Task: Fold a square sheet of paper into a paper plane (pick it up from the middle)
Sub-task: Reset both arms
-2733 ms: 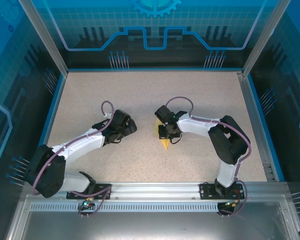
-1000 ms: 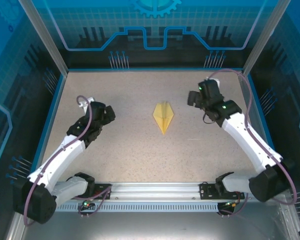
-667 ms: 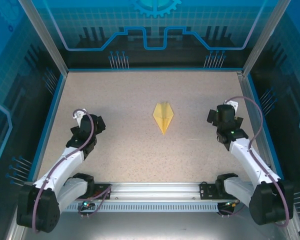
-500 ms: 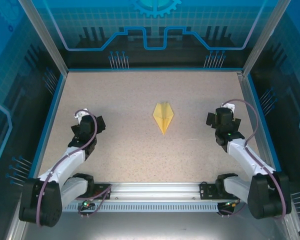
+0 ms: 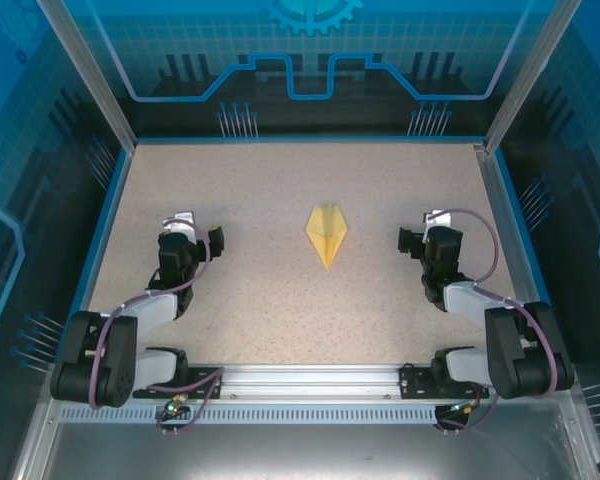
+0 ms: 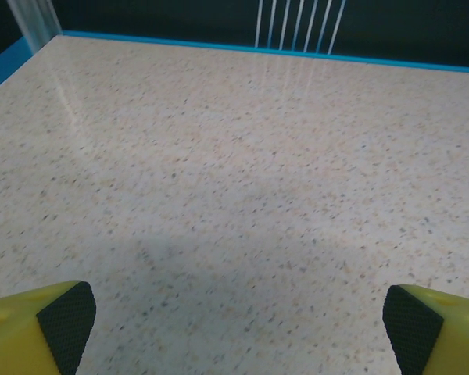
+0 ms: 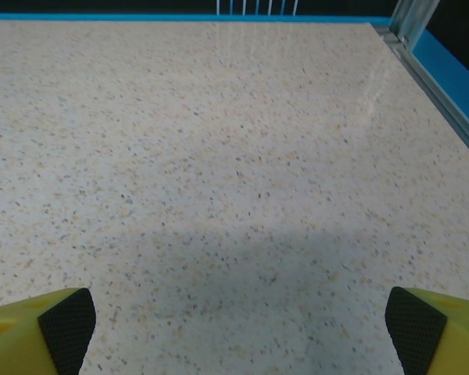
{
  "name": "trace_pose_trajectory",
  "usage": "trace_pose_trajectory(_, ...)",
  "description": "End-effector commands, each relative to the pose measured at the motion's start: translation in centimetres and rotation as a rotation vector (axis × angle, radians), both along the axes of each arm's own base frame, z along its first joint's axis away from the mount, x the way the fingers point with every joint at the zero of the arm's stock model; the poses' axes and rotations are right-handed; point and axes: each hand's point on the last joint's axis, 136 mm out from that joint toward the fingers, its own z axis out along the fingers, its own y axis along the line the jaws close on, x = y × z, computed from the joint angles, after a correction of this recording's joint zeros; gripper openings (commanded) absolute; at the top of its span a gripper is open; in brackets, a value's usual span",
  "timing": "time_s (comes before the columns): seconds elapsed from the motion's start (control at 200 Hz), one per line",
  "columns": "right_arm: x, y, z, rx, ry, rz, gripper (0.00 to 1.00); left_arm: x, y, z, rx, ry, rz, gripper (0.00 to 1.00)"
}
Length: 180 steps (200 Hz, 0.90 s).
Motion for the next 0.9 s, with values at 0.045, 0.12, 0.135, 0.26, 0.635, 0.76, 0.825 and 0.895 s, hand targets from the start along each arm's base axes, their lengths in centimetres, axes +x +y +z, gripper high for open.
trace_pose_trajectory(0.045, 1.5, -0.1, 1.8, -0.007, -0.131, 0.036, 0.99, 1.4, -0.8, 0.7, -0.002, -0.079, -0.067, 0.99)
trace_pose_trajectory(0.12, 2.0, -0.1, 1.3, 0.001, -0.125, 0.04, 0.99, 2.1, -0.8, -0.3, -0.006, -0.062, -0.065, 0.99)
trace_pose_trajectory(0.135, 2.1, 0.0, 1.3, 0.002, -0.122, 0.045, 0.99, 2.2, -0.8, -0.3, -0.006, -0.062, -0.063, 0.99)
trace_pose_trajectory(0.26, 2.2, 0.0, 1.1, 0.01, -0.11, 0.051, 0.99, 2.8, -0.6, -1.4, -0.01, -0.032, -0.054, 0.99)
trace_pose_trajectory(0.635, 2.6, 1.2, -0.1, 0.004, -0.112, 0.126, 1.0, 3.7, -0.5, -2.0, -0.005, 0.018, -0.044, 0.98)
trace_pose_trajectory(0.76, 3.0, 1.0, -0.3, 0.0, -0.079, 0.105, 0.99, 3.7, -0.5, -2.0, -0.005, 0.019, -0.044, 0.99)
trace_pose_trajectory(0.825, 3.2, 1.1, -0.4, -0.02, -0.065, 0.096, 0.99, 3.7, -0.5, -2.0, -0.005, 0.018, -0.044, 0.98)
trace_pose_trajectory(0.895, 3.2, 1.1, -0.4, -0.02, -0.066, 0.097, 0.99, 3.7, -0.6, -2.0, -0.005, 0.023, -0.053, 0.98)
